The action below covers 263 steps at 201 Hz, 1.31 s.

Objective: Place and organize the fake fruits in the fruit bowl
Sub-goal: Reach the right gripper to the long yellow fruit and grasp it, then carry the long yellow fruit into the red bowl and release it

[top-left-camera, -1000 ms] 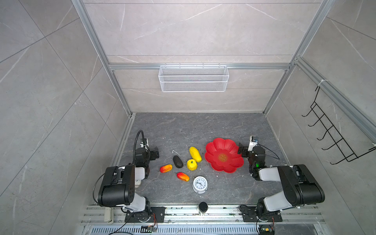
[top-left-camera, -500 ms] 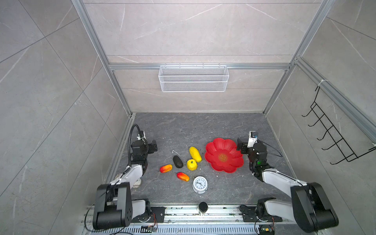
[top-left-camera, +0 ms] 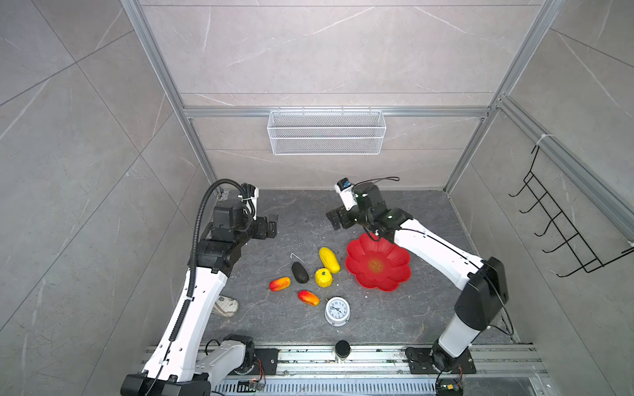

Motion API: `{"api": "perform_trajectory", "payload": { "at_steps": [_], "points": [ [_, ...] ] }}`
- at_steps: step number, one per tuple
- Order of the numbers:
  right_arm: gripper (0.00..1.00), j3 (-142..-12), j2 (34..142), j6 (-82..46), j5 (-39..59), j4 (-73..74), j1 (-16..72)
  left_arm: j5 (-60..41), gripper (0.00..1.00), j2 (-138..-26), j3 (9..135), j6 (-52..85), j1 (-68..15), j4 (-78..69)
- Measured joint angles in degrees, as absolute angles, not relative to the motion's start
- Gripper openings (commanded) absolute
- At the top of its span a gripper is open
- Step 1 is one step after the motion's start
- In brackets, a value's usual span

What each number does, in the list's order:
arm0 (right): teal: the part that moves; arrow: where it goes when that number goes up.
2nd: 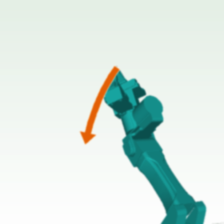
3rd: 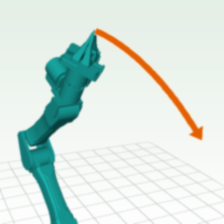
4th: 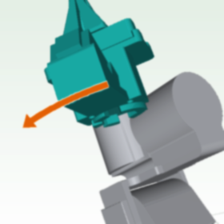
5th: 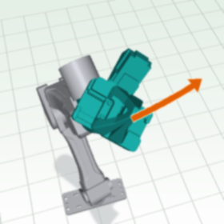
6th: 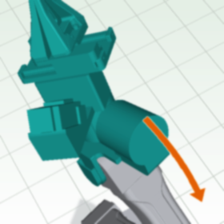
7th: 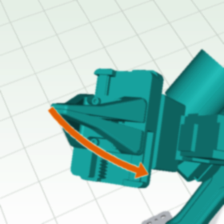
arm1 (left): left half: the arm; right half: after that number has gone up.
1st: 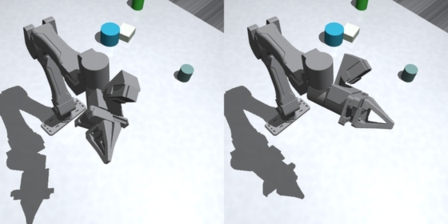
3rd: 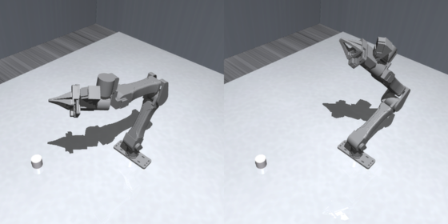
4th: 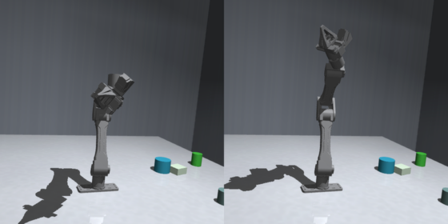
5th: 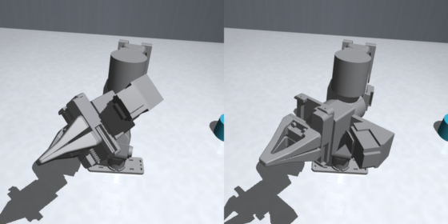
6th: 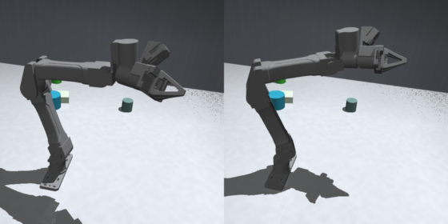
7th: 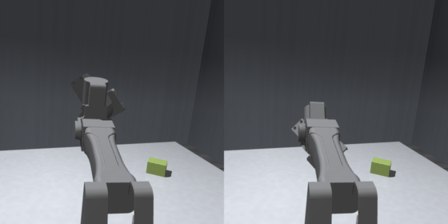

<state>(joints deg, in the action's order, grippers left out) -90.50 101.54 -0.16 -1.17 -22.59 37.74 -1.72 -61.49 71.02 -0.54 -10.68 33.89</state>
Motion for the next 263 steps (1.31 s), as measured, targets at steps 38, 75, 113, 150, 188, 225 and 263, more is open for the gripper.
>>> {"api": "perform_trajectory", "payload": {
  "at_steps": [38,75,113,150,188,225,263],
  "points": [
    [0.94,-91.1,107.3,-1.9,-0.6,-32.6,40.1,-3.6,1.0,-60.4,68.5,-3.7,-10.1,38.6],
    [0.9,-91.3,109.4,-4.0,-0.4,-35.8,41.9,-4.9,1.0,-59.9,64.5,-4.3,-9.6,40.5],
    [0.85,-93.0,113.8,-5.6,0.3,-36.5,43.0,-5.2,1.0,-59.8,64.5,-4.4,-9.6,40.7],
    [0.8,-94.5,118.5,-6.6,0.3,-36.7,43.0,-5.2,1.0,-59.8,64.5,-4.4,-9.6,40.7],
    [0.68,-97.8,123.1,-7.4,0.3,-36.7,43.0,-5.1,1.0,-59.8,64.5,-4.6,-9.6,40.7],
    [0.51,-100.8,126.4,-8.2,0.9,-36.8,43.0,-5.0,1.0,-59.8,64.4,-4.6,-9.6,40.7],
    [0.36,-101.6,126.5,-8.1,1.4,-37.5,43.0,-4.7,1.0,-59.8,64.4,-4.8,-9.2,40.7]
  ]
}}
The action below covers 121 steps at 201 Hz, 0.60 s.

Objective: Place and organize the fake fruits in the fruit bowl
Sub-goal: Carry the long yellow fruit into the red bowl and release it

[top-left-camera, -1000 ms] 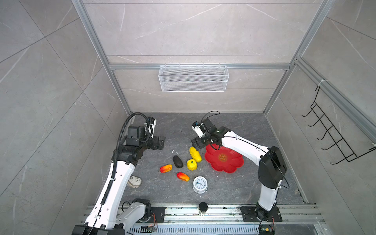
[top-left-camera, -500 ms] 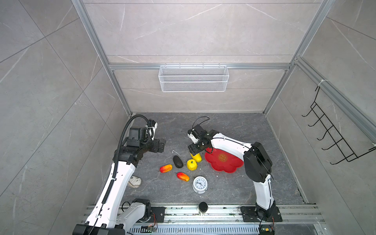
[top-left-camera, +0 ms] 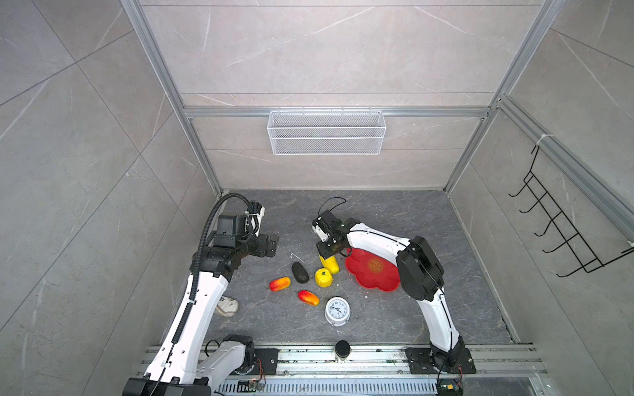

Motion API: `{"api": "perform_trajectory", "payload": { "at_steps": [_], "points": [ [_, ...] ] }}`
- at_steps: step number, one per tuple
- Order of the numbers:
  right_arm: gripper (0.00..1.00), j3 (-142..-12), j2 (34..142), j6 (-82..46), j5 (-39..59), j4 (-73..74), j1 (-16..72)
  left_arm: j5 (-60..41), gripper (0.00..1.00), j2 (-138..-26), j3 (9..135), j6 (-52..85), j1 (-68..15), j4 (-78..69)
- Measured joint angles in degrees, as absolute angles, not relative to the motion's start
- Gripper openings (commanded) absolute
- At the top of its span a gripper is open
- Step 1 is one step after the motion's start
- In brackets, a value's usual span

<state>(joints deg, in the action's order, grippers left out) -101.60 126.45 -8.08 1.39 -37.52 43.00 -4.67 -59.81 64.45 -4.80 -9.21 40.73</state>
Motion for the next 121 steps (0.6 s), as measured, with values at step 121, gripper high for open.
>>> {"api": "perform_trajectory", "payload": {
  "at_steps": [121],
  "points": [
    [0.31,-95.3,99.5,-4.9,-2.2,-42.4,33.4,-4.6,1.0,-59.8,64.2,-5.0,-8.8,40.7]
  ]
}}
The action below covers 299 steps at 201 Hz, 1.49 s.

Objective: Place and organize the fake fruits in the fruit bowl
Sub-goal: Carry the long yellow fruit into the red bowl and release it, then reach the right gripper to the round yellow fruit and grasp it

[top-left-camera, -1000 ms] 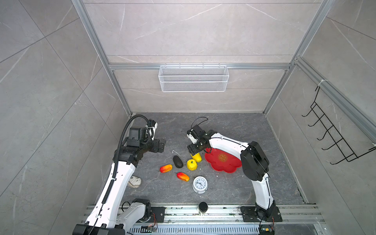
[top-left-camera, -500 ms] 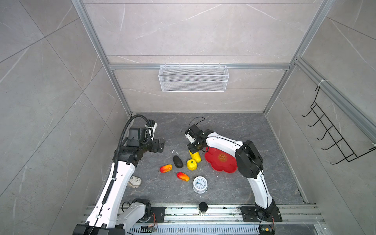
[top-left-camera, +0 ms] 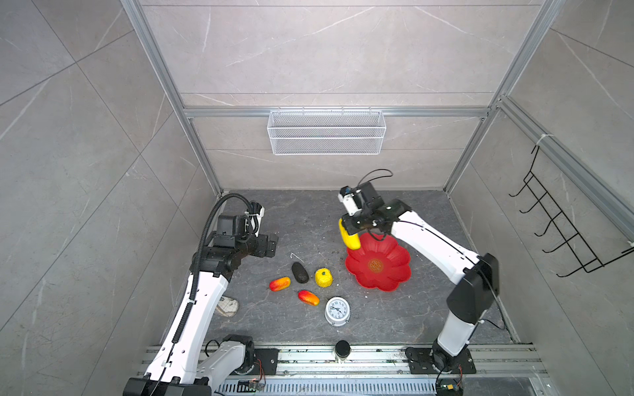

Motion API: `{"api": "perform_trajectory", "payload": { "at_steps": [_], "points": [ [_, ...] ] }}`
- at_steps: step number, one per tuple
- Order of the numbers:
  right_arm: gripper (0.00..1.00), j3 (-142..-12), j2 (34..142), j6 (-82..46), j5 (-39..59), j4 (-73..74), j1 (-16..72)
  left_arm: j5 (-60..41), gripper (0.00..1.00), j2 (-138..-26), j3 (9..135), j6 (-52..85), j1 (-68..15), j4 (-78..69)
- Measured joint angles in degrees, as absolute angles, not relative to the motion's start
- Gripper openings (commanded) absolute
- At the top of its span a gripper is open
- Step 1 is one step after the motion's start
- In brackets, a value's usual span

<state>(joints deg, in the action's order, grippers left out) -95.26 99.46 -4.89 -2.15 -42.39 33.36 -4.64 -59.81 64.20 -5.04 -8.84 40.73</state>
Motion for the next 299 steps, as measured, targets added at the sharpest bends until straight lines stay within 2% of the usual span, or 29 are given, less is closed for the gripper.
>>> {"api": "perform_trajectory", "payload": {
  "at_steps": [34,74,128,163,181,202,204,206,209,254,299],
  "points": [
    [0.31,-82.0,93.2,-5.4,-4.3,-42.5,25.4,-4.6,1.0,-59.8,64.2,-5.0,-8.7,40.7],
    [0.3,-70.0,93.1,-6.4,-4.9,-41.4,22.8,-4.7,1.0,-60.0,64.2,-5.1,-8.7,40.7],
    [0.3,-66.3,98.0,-7.6,-5.5,-33.8,22.0,-4.7,1.0,-60.0,64.2,-5.4,-8.7,40.7],
    [0.35,-66.2,100.2,-7.6,-6.9,-31.6,22.0,-4.7,1.0,-60.0,64.2,-5.6,-8.7,40.7],
    [0.44,-66.2,100.5,-7.7,-7.3,-31.3,22.0,-4.7,1.0,-59.9,64.2,-5.7,-8.7,40.7],
    [0.77,-66.7,100.5,-7.4,-7.8,-32.4,22.0,-4.7,1.0,-59.9,64.2,-5.8,-8.7,40.7],
    [0.84,-66.8,100.5,-7.7,-7.8,-32.7,22.0,-4.7,1.0,-59.9,64.2,-5.8,-8.7,40.7],
    [0.95,-67.0,100.5,-7.7,-7.8,-32.9,22.0,-4.7,1.0,-59.9,64.2,-5.8,-8.7,40.8],
    [0.99,-67.3,100.5,-7.1,-7.8,-33.5,22.0,-4.7,1.0,-59.9,64.2,-5.8,-8.7,40.7],
    [1.0,-77.5,96.3,-5.4,-8.4,-41.7,25.0,-4.7,1.0,-59.9,64.2,-5.8,-8.7,40.7],
    [1.0,-86.4,94.0,-5.0,-5.3,-42.5,38.1,-4.7,1.0,-59.9,64.2,-5.8,-8.7,40.8]
  ]
}}
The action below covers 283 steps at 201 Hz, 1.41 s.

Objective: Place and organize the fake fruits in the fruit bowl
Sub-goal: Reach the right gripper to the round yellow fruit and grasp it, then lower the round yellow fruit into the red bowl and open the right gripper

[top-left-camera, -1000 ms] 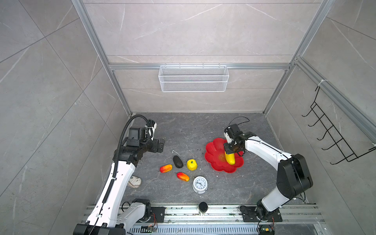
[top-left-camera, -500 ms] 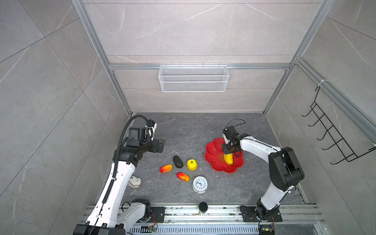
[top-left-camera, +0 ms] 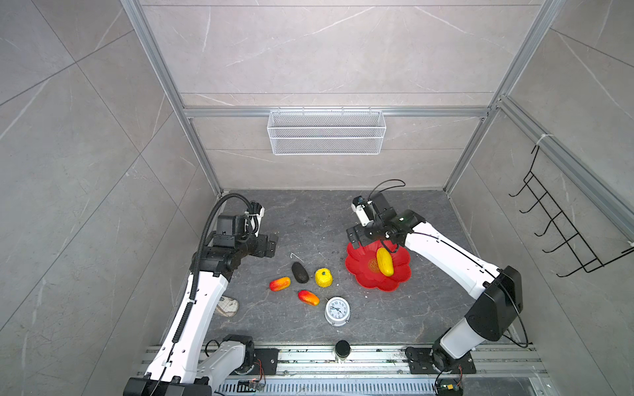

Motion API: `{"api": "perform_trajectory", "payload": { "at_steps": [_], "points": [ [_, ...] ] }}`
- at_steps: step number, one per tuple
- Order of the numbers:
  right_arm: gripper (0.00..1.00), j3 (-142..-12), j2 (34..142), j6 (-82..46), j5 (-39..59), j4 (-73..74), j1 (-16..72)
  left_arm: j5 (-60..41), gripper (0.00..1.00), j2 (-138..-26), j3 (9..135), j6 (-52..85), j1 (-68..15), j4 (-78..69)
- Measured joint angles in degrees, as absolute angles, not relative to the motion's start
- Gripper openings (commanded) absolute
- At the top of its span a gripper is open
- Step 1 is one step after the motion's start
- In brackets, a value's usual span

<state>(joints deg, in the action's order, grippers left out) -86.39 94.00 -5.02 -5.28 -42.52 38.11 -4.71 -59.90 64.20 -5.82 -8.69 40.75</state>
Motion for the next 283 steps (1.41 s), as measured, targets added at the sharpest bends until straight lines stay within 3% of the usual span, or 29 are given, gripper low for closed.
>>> {"api": "perform_trajectory", "payload": {
  "at_steps": [53,98,162,210,283],
  "points": [
    [1.0,-86.4,104.2,-6.8,-0.2,-40.8,48.0,-4.7,1.0,-59.9,64.2,-5.8,-8.7,40.7],
    [0.93,-86.4,109.6,-7.8,1.1,-40.0,51.2,-4.7,1.0,-59.9,64.2,-5.8,-8.6,40.7],
    [0.77,-86.1,113.1,-8.8,1.5,-37.3,51.4,-4.7,1.0,-59.9,64.2,-5.8,-8.6,40.7],
    [0.53,-85.3,114.4,-9.7,1.5,-35.6,51.4,-4.8,1.0,-59.9,64.2,-5.8,-8.6,40.7],
    [0.52,-85.4,109.7,-8.3,-0.7,-38.1,51.1,-4.8,1.0,-60.1,64.2,-5.8,-8.6,40.7]
  ]
}}
